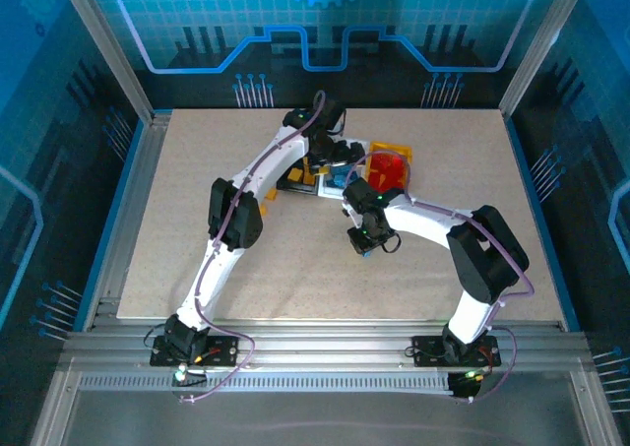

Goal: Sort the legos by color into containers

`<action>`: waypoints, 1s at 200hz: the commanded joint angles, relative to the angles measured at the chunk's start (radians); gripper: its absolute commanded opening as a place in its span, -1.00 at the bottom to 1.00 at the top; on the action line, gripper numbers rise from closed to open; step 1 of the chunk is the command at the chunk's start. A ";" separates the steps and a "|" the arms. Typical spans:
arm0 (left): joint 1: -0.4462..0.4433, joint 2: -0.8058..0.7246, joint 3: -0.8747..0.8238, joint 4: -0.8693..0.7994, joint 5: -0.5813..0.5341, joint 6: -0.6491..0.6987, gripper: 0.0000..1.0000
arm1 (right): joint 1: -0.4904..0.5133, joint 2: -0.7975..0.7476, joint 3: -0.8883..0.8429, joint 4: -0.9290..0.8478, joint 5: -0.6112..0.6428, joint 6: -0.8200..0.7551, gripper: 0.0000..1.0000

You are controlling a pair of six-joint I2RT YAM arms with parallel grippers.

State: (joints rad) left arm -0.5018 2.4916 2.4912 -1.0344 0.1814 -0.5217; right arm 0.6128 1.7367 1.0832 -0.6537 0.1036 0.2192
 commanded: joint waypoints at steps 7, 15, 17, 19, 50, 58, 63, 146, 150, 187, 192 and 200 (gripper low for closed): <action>0.001 -0.069 -0.012 -0.030 -0.005 0.006 0.98 | -0.007 -0.022 0.004 -0.029 -0.036 0.030 -0.65; 0.000 -0.090 -0.015 -0.030 -0.004 0.009 0.98 | -0.009 -0.037 0.012 -0.033 -0.032 0.036 -0.68; 0.001 -0.096 -0.015 -0.030 -0.004 0.009 0.98 | -0.010 -0.042 0.015 -0.035 -0.032 0.038 -0.68; 0.000 -0.102 -0.015 -0.030 -0.003 0.010 0.98 | -0.011 -0.046 0.017 -0.035 -0.030 0.040 -0.68; 0.001 -0.238 -0.081 -0.040 -0.053 0.056 0.98 | -0.062 -0.103 0.087 -0.030 -0.086 0.078 -0.73; 0.003 -0.283 -0.134 -0.044 -0.078 0.074 0.98 | -0.077 -0.101 0.117 -0.029 -0.103 0.088 -0.73; 0.006 -0.326 -0.177 -0.042 -0.100 0.086 0.98 | -0.089 -0.095 0.142 -0.030 -0.117 0.097 -0.73; 0.123 -0.801 -1.052 0.060 -0.304 0.126 0.98 | -0.221 0.336 0.776 -0.139 -0.193 0.180 -0.61; 0.127 -0.805 -1.074 0.064 -0.313 0.124 0.98 | -0.222 0.357 0.802 -0.150 -0.191 0.182 -0.56; 0.176 -0.784 -1.178 0.114 -0.337 0.124 0.98 | -0.226 0.431 0.919 -0.198 -0.178 0.195 -0.04; 0.183 -0.776 -1.182 0.122 -0.338 0.125 0.98 | -0.225 0.417 0.905 -0.189 -0.180 0.196 -0.02; 0.195 -0.762 -1.185 0.137 -0.336 0.128 0.98 | -0.221 0.390 0.874 -0.173 -0.182 0.195 -0.01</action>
State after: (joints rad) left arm -0.3485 1.7039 1.3174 -0.9646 -0.1162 -0.4149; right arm 0.3958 2.1796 1.9583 -0.7856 -0.0677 0.4011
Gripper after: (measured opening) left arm 0.989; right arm 0.482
